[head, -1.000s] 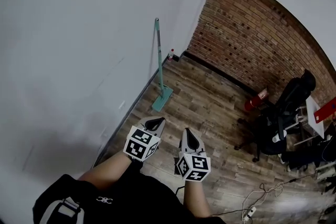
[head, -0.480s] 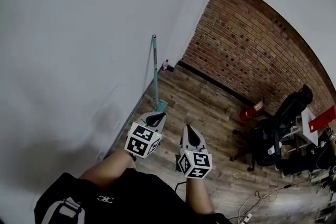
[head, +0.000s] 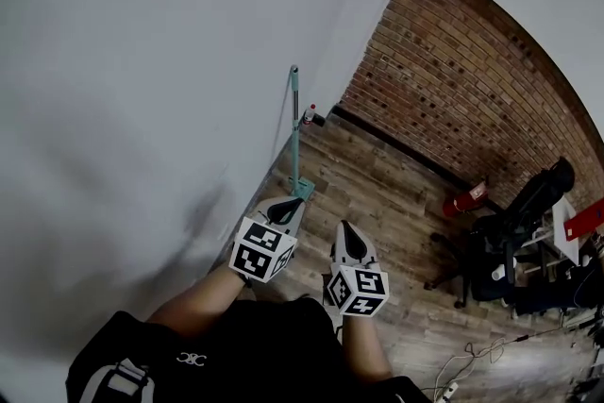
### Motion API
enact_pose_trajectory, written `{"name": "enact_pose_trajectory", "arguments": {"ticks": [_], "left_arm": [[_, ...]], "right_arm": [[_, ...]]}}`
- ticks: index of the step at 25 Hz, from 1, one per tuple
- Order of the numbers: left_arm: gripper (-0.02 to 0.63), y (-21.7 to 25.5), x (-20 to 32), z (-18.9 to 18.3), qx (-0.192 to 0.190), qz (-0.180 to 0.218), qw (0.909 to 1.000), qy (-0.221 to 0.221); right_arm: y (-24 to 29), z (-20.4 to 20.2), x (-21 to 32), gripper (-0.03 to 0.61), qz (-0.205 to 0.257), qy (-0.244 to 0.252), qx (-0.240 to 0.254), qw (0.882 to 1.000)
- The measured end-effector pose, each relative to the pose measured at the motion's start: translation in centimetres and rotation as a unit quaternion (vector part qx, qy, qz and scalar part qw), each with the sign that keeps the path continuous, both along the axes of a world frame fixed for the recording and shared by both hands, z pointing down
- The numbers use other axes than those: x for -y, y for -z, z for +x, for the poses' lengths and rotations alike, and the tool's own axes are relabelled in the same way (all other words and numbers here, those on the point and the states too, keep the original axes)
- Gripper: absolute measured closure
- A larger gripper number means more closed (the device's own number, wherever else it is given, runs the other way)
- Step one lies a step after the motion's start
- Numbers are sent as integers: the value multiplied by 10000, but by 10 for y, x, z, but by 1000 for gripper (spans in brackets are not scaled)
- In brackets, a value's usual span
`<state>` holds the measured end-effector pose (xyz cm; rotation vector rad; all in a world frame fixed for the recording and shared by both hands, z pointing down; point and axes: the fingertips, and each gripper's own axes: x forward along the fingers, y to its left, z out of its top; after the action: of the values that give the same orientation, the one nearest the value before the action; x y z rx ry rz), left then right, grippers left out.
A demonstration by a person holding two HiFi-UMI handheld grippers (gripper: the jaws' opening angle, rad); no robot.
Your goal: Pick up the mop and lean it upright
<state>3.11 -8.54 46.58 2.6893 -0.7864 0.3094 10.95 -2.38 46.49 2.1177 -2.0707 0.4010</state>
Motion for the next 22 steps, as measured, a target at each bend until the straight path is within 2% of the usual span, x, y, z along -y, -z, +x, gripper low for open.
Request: {"name": "enact_pose_trajectory", "arguments": {"ticks": [10,18,22], "left_arm": [[618,-15,26,-12,62,-65,9994,327],[618,-21,74,13,227,-86,9979,601],[618,-26,105,40,352,-130,9971,662]], "right_arm": [[-9,-2,31,565,10,283,28,9996],[-19,31,87,565,18,514,239,9984],[-18,58,125,565,73,617,355,9974]]}}
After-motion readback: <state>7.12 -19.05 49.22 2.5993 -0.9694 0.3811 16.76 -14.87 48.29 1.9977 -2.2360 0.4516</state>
